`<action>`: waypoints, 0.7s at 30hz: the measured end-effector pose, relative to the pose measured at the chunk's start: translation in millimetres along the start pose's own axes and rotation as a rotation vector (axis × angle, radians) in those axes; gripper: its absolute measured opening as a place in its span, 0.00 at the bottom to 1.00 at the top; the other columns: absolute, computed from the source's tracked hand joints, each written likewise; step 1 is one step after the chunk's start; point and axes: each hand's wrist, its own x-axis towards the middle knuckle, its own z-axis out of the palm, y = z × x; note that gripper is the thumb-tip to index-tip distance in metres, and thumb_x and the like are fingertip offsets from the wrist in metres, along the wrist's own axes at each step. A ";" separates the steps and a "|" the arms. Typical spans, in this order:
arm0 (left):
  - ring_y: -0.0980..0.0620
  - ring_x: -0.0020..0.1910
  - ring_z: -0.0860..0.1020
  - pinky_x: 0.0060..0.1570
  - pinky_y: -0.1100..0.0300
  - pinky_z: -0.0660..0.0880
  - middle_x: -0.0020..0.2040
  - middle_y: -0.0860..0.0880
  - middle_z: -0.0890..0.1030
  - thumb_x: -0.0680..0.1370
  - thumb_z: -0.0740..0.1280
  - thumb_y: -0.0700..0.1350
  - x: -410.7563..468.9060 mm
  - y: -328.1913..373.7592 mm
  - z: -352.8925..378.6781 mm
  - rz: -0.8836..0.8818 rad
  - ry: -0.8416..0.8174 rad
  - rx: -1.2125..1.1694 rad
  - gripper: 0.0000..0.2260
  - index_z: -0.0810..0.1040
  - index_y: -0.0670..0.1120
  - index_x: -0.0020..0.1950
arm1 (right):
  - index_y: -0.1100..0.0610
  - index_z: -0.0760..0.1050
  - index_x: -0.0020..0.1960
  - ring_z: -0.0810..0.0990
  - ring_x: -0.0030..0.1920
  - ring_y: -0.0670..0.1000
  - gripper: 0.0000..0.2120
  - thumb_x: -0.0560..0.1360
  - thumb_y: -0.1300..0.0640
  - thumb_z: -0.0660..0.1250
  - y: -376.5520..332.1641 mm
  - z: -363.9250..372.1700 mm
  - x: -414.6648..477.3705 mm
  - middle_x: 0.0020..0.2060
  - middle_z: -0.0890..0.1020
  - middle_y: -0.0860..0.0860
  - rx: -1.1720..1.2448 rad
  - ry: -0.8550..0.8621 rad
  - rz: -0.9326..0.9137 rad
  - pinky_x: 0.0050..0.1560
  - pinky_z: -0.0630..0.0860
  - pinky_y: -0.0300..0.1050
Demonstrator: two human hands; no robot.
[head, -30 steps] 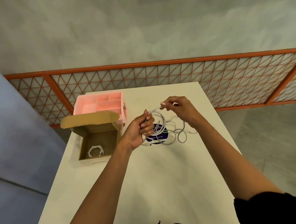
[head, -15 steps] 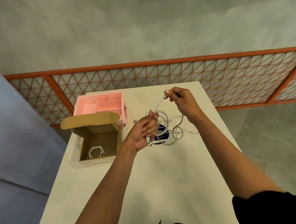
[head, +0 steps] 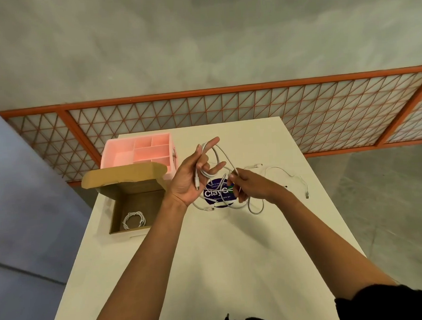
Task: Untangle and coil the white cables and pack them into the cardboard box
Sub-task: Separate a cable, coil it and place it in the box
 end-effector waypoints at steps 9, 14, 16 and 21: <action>0.50 0.45 0.84 0.56 0.49 0.76 0.44 0.45 0.85 0.83 0.56 0.42 18.4 12.6 1.6 0.130 0.284 0.139 0.16 0.68 0.39 0.69 | 0.56 0.64 0.52 0.67 0.31 0.47 0.10 0.83 0.52 0.49 -1.3 16.1 -7.1 0.34 0.74 0.50 -0.194 -0.075 0.038 0.29 0.64 0.37; 0.50 0.50 0.83 0.62 0.49 0.72 0.47 0.46 0.85 0.83 0.56 0.44 21.1 5.2 -1.8 0.103 0.292 0.331 0.09 0.71 0.47 0.61 | 0.56 0.74 0.55 0.69 0.31 0.44 0.15 0.83 0.51 0.52 -25.6 8.5 -16.8 0.30 0.71 0.45 -0.325 -0.195 -0.019 0.36 0.65 0.36; 0.50 0.53 0.82 0.64 0.48 0.70 0.49 0.48 0.85 0.83 0.55 0.46 19.7 0.3 -4.6 0.074 0.282 0.430 0.08 0.72 0.51 0.58 | 0.57 0.76 0.56 0.70 0.33 0.42 0.16 0.83 0.52 0.53 -35.8 4.2 -18.7 0.31 0.71 0.43 -0.416 -0.192 -0.070 0.38 0.65 0.35; 0.51 0.54 0.82 0.62 0.53 0.73 0.55 0.48 0.83 0.84 0.53 0.47 12.7 -17.0 -4.5 0.019 0.266 0.629 0.10 0.73 0.54 0.58 | 0.55 0.81 0.53 0.71 0.37 0.42 0.17 0.82 0.50 0.55 -48.4 -2.3 -16.4 0.34 0.73 0.40 -0.542 -0.182 -0.173 0.40 0.64 0.37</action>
